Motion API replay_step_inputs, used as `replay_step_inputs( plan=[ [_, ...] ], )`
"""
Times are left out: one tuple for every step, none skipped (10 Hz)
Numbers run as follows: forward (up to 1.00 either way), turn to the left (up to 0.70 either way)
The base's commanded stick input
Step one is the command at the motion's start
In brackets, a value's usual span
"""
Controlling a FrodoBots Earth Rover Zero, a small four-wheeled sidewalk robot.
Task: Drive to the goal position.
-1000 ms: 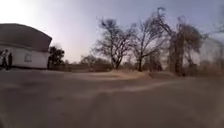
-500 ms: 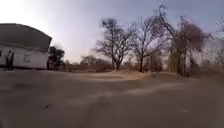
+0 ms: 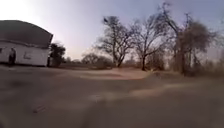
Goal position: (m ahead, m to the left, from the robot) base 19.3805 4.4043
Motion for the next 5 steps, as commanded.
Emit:
replay_step_inputs(
  plan=[
    [0.70,0.00],
    [0.70,0.00],
    [0.70,0.00],
    [0.70,0.00],
    [0.70,0.00]
  ],
)
